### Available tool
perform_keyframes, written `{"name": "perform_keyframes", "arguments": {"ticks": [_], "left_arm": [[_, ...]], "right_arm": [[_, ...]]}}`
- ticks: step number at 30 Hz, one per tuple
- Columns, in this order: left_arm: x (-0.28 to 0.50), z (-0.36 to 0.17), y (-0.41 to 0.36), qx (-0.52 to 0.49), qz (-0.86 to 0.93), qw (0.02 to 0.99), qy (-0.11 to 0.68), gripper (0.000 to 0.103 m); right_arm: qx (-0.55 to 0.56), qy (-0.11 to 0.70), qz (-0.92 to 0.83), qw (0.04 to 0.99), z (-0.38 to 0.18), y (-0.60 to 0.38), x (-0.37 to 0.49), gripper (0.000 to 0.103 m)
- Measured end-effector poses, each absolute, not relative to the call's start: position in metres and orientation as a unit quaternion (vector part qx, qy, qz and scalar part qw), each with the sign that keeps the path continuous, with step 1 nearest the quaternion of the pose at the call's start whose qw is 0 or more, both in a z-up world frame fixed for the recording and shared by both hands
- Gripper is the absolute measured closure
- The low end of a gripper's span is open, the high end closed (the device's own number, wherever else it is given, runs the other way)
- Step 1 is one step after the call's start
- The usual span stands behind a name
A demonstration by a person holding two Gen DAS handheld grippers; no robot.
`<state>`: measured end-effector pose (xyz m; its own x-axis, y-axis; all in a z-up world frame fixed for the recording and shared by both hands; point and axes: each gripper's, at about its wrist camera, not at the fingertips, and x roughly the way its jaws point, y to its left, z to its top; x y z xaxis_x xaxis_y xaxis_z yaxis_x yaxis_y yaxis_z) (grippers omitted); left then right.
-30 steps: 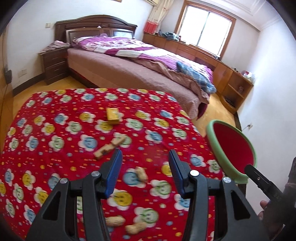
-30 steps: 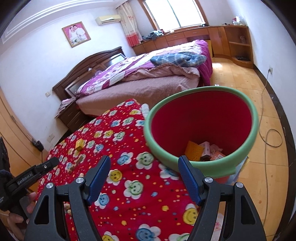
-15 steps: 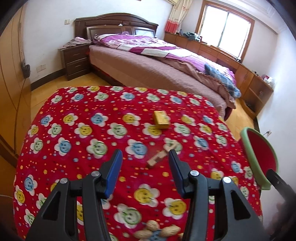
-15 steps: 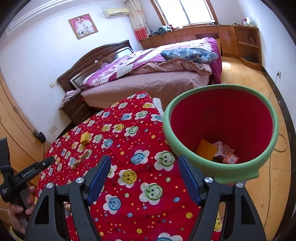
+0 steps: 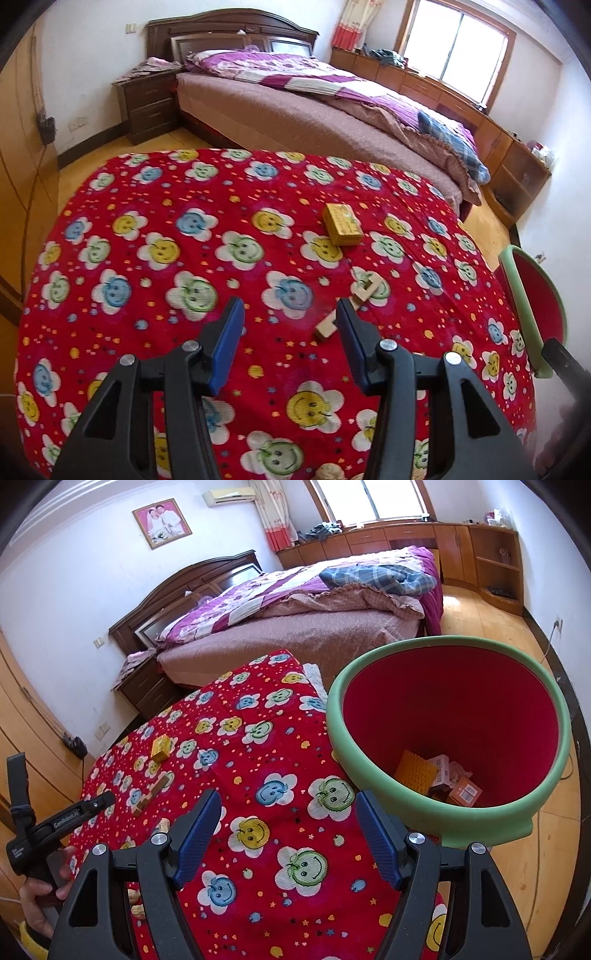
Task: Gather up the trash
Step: 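Move both open grippers back over the quilt, then grasp the tan wooden stick piece with the left gripper and lift it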
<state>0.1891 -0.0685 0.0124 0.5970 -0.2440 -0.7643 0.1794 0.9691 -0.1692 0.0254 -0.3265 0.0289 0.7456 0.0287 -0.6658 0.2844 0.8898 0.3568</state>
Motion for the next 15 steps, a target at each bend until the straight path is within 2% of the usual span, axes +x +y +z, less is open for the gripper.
{"name": "perform_keyframes", "arguments": {"ticks": [10, 12, 15], "left_arm": [[0.198, -0.001, -0.107, 0.017, -0.159, 0.882, 0.444, 0.052], [0.201, -0.004, -0.113, 0.026, -0.165, 0.878, 0.449, 0.061], [0.205, -0.009, -0.121, 0.035, -0.173, 0.871, 0.459, 0.067]], "right_arm": [[0.226, 0.356, -0.072, 0.904, 0.024, -0.33, 0.029, 0.027], [0.226, 0.357, -0.073, 0.903, 0.023, -0.331, 0.03, 0.027], [0.226, 0.358, -0.074, 0.903, 0.022, -0.331, 0.03, 0.027]]}}
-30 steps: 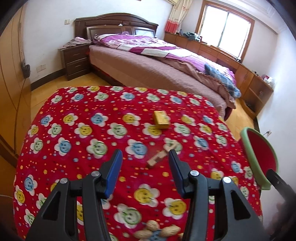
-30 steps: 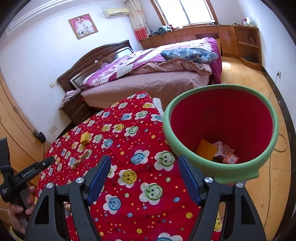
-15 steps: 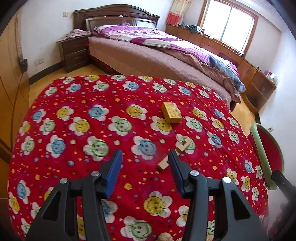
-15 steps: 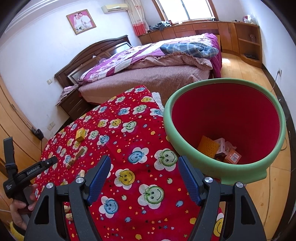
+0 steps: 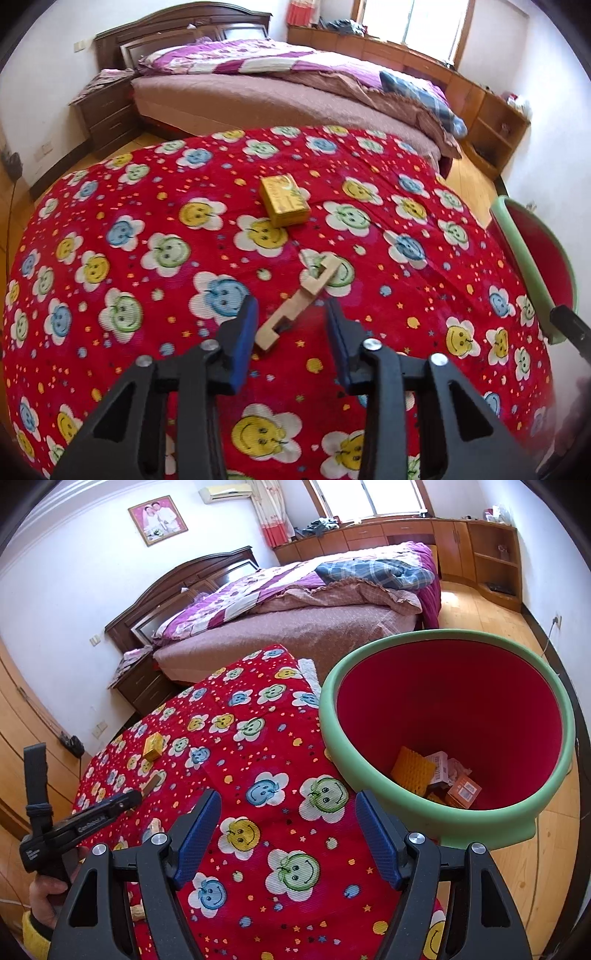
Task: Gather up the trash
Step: 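Grasp the tan wooden stick piece with the left gripper and lift it, then grasp the yellow medicine box with the right gripper while the left gripper holds the stick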
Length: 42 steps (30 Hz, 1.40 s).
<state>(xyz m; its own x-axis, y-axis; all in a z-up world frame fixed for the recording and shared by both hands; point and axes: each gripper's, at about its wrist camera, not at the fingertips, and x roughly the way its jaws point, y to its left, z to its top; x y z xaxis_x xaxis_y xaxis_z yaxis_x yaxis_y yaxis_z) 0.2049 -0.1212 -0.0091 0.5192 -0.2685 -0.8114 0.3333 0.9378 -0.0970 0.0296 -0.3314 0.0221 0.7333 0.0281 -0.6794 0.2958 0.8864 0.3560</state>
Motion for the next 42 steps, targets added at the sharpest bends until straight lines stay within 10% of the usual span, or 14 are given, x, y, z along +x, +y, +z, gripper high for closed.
{"name": "perform_keyframes", "arguments": {"ticks": [7, 42], "left_arm": [[0.204, -0.015, -0.132, 0.045, -0.19, 0.862, 0.467, 0.093], [0.248, 0.013, 0.024, -0.074, 0.006, 0.913, 0.401, 0.094]], "right_arm": [[0.227, 0.358, -0.075, 0.902, 0.021, -0.333, 0.03, 0.027], [0.114, 0.37, 0.026, 0.922, 0.047, -0.204, 0.143, 0.027]]}}
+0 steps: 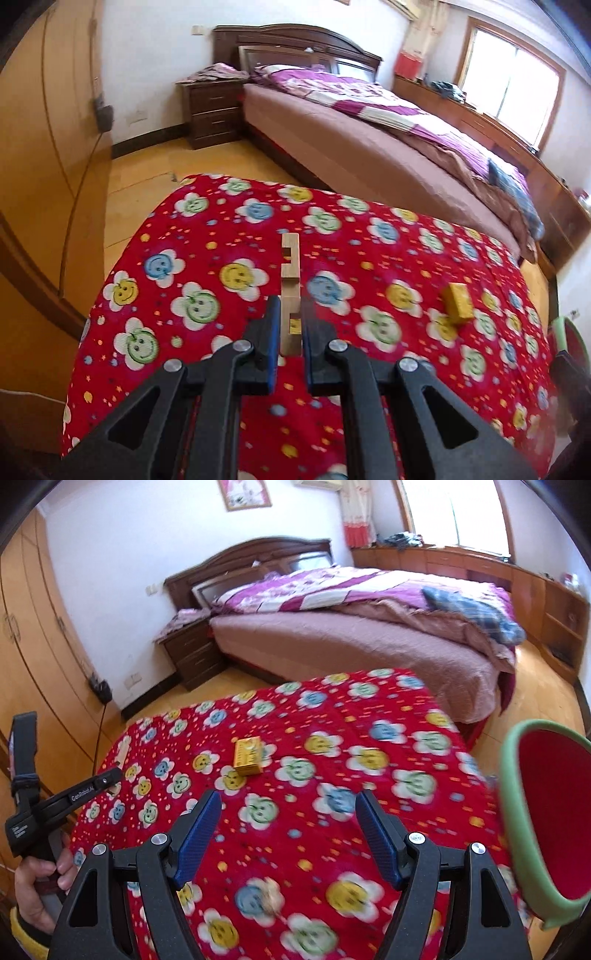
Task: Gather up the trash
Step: 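Grasp the yellow medicine box with the right gripper while the left gripper holds the stick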
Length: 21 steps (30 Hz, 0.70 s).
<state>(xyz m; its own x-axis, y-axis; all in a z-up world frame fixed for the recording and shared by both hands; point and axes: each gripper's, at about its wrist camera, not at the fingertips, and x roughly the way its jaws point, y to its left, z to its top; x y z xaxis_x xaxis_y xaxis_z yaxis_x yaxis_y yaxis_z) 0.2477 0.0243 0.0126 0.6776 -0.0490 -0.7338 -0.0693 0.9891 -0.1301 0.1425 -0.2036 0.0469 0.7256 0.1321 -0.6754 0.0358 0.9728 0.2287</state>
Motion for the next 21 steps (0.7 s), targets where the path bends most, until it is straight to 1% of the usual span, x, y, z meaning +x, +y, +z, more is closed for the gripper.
{"name": "perform_keyframes", "arguments": {"ticks": [10, 11, 15, 16, 17, 18, 19, 20, 21], "left_arm": [[0.265, -0.02, 0.031, -0.077, 0.015, 0.905, 0.418, 0.094], [0.266, -0.021, 0.03, -0.076, 0.013, 0.905, 0.419, 0.094], [0.268, -0.024, 0.028, -0.076, 0.004, 0.903, 0.423, 0.094], [0.266, -0.024, 0.027, -0.074, 0.003, 0.903, 0.422, 0.094], [0.265, -0.024, 0.026, -0.073, 0.002, 0.904, 0.422, 0.094], [0.265, -0.024, 0.025, -0.075, 0.0, 0.904, 0.422, 0.094], [0.265, -0.023, 0.025, -0.076, -0.002, 0.904, 0.422, 0.094], [0.264, -0.023, 0.024, -0.078, -0.003, 0.903, 0.422, 0.094], [0.264, -0.024, 0.024, -0.079, -0.003, 0.903, 0.422, 0.094]], "right_arm": [[0.074, 0.409, 0.05, 0.908, 0.012, -0.161, 0.212, 0.028], [0.072, 0.411, 0.049, 0.908, 0.009, -0.16, 0.218, 0.032], [0.06, 0.423, 0.045, 0.903, -0.003, -0.155, 0.236, 0.042], [0.058, 0.427, 0.045, 0.901, -0.007, -0.155, 0.239, 0.051], [0.058, 0.431, 0.045, 0.899, -0.009, -0.156, 0.242, 0.057], [0.057, 0.432, 0.043, 0.899, -0.011, -0.155, 0.245, 0.058], [0.051, 0.428, 0.042, 0.901, -0.011, -0.155, 0.246, 0.063], [0.049, 0.429, 0.041, 0.901, -0.012, -0.155, 0.246, 0.071], [0.049, 0.43, 0.041, 0.901, -0.012, -0.156, 0.247, 0.074]]}}
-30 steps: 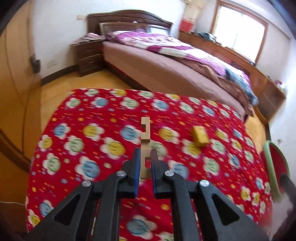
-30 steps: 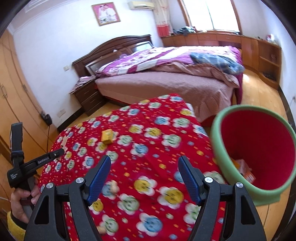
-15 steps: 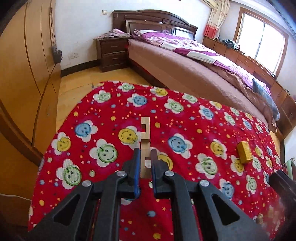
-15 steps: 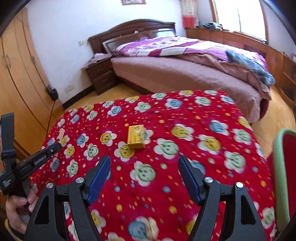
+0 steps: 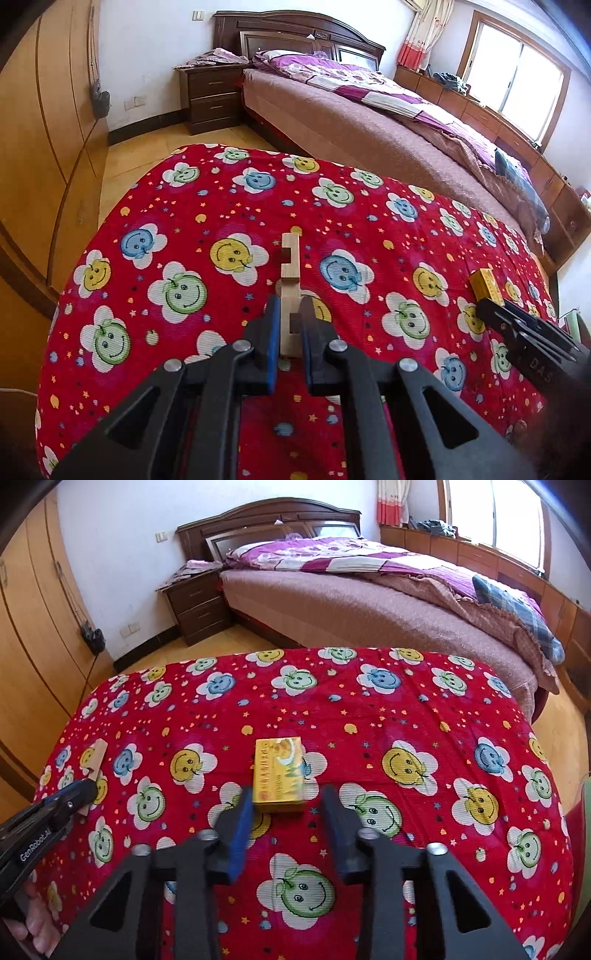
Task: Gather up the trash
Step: 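Grasp the yellow medicine box with the right gripper while the left gripper holds the stick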
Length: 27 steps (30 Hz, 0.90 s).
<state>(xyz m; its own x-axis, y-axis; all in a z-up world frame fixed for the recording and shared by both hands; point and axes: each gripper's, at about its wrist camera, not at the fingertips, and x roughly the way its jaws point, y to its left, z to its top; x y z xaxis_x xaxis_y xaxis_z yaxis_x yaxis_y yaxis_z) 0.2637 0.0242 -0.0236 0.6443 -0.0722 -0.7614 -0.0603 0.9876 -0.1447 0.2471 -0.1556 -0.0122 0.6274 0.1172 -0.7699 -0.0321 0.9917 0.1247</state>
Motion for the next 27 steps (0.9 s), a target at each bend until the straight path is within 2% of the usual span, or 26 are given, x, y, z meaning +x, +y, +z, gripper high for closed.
{"name": "perform_keyframes", "arguments": {"ticks": [12, 27], "left_arm": [[0.251, -0.014, 0.018, -0.08, -0.017, 0.908, 0.411, 0.094], [0.193, 0.043, -0.008, -0.07, -0.066, 0.922, 0.375, 0.094]], "right_arm": [[0.083, 0.419, 0.058, 0.902, 0.004, -0.168, 0.22, 0.076], [0.108, 0.349, 0.066, 0.929, 0.062, -0.19, 0.122, 0.076]]}}
